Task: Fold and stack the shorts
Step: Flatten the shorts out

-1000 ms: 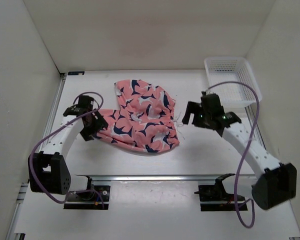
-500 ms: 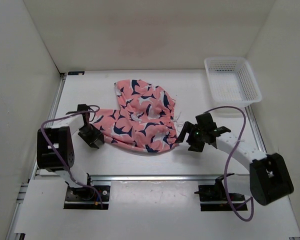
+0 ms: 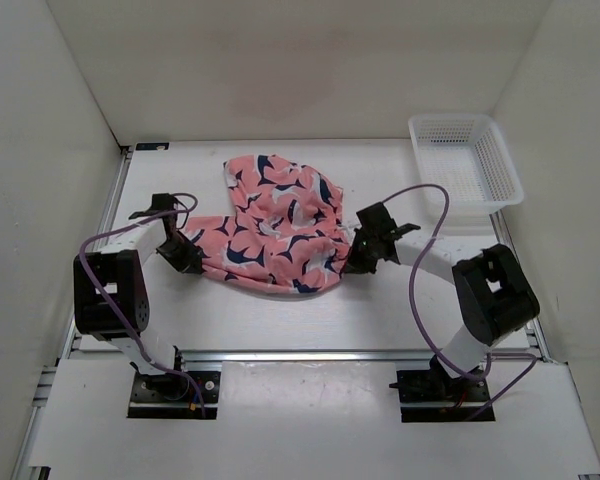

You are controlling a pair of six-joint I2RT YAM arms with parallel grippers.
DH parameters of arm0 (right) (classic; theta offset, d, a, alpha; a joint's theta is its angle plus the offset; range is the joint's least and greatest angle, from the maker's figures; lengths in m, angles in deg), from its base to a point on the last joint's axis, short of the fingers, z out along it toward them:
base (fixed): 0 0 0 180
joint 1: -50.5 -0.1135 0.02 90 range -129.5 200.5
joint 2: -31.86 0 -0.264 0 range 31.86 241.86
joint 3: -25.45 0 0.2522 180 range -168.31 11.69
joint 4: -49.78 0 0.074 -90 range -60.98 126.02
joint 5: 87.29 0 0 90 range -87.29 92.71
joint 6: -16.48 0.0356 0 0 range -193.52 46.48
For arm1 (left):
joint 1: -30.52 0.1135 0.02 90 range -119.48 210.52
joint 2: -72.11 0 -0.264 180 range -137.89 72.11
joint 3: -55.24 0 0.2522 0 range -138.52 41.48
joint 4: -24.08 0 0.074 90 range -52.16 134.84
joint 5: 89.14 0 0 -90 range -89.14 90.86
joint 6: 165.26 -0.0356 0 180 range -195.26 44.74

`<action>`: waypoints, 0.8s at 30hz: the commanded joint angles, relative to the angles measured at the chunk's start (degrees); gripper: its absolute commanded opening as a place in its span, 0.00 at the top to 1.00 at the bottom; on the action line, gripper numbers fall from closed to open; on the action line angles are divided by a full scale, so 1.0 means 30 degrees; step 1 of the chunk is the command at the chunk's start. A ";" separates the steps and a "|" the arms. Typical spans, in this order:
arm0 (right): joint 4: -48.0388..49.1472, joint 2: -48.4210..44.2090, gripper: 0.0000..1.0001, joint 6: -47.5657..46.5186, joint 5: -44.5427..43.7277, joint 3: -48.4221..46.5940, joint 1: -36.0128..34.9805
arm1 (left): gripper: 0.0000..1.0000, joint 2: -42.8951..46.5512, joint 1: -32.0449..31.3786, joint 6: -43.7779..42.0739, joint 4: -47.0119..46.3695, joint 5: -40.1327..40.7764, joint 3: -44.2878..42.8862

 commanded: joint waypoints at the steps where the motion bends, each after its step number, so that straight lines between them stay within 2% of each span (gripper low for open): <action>1: -0.0799 0.1095 1.00 -0.1254 -0.1606 -0.3194 -0.0056 | 0.90 0.0526 0.0083 -0.0380 0.0095 0.0165 -0.1127; 8: -0.1006 0.0921 1.00 -0.1254 -0.2016 -0.3228 -0.0056 | 0.90 0.2576 0.0083 -0.0382 0.0974 0.1103 -0.0839; 11: -0.1211 0.0921 1.00 -0.1254 -0.2016 -0.2878 -0.0056 | 0.68 0.2813 0.0257 0.0085 0.0974 0.1158 -0.0018; 12: -0.1212 0.0747 1.00 -0.1254 -0.2016 -0.2702 -0.0056 | 0.63 0.2552 0.0258 0.0087 0.0974 0.1161 -0.0016; 14: -0.1212 0.0543 1.00 -0.1254 -0.2016 -0.2701 -0.0056 | 0.43 0.1673 0.0843 -0.0116 0.0742 0.0724 -0.0016; 15: -0.1415 0.0540 1.00 -0.1428 -0.2016 -0.2701 -0.0056 | 0.37 0.1438 0.0844 -0.0119 0.0537 0.0548 -0.0016; 17: -0.1417 0.0337 1.00 -0.1632 -0.2219 -0.2525 -0.0056 | 0.30 0.0822 0.1398 -0.0324 0.0156 0.0372 -0.0190; 24: -0.1827 -0.0485 1.00 -0.2045 -0.2865 -0.2144 -0.0056 | 0.30 -0.1345 0.1635 -0.0822 -0.0490 -0.0038 -0.1188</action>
